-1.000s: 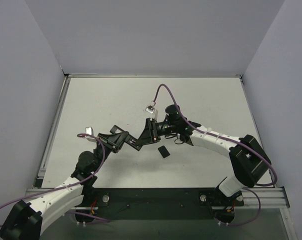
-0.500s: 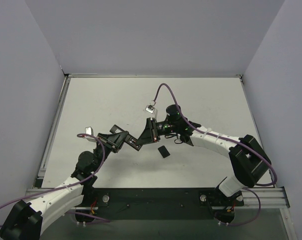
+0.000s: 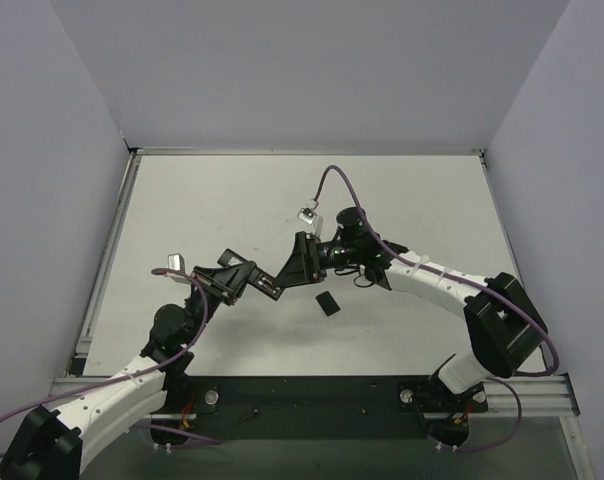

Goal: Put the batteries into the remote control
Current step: Adjust the battery in the remote control, then pick up the battery cover at the center of the board.

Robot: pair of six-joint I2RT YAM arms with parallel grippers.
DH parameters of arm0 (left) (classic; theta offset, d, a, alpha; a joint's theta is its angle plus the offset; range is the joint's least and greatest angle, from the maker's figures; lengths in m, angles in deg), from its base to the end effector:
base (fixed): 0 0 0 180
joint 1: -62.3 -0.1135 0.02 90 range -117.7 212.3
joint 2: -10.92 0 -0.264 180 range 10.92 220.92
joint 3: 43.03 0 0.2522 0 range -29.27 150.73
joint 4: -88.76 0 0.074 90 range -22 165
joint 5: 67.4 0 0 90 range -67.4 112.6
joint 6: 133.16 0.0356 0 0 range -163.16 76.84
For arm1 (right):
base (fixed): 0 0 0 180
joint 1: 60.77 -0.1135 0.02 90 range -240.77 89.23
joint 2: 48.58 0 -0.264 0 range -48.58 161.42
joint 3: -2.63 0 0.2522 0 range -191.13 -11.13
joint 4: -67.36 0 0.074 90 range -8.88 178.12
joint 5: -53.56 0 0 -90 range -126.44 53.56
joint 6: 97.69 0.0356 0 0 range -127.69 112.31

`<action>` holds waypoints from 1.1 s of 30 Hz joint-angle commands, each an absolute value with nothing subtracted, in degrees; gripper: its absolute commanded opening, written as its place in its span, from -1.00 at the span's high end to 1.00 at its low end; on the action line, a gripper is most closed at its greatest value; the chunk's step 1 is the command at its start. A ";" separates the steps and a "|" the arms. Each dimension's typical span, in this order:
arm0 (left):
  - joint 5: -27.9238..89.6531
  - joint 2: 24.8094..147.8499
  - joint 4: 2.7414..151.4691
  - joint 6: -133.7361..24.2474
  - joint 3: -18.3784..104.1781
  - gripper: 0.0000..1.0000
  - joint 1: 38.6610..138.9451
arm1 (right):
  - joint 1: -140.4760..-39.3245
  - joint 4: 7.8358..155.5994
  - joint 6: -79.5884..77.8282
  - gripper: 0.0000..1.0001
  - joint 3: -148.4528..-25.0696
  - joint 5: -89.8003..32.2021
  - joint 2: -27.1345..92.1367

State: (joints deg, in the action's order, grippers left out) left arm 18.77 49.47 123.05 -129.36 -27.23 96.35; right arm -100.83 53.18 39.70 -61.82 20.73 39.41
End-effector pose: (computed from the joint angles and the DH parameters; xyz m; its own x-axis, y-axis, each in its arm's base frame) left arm 0.1284 -0.0839 0.2024 -0.4923 -0.8689 -0.0516 0.1988 -0.0545 -0.9785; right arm 0.2364 0.2379 0.2614 -0.8081 -0.1582 -0.5674 -0.5742 -0.0033 0.8187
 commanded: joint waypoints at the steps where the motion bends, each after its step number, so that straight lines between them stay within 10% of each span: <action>1: 17.34 46.87 121.94 -126.58 -29.27 1.00 96.49 | -99.89 60.19 32.48 -0.25 -64.65 18.15 33.78; 20: 10.39 43.00 104.27 -123.85 -33.75 1.00 96.49 | -104.18 98.52 7.78 -0.35 -62.63 -28.41 31.38; 33: 9.60 40.90 99.35 -124.81 -34.19 1.00 96.41 | -109.29 98.79 7.07 -0.25 -66.06 -34.59 44.84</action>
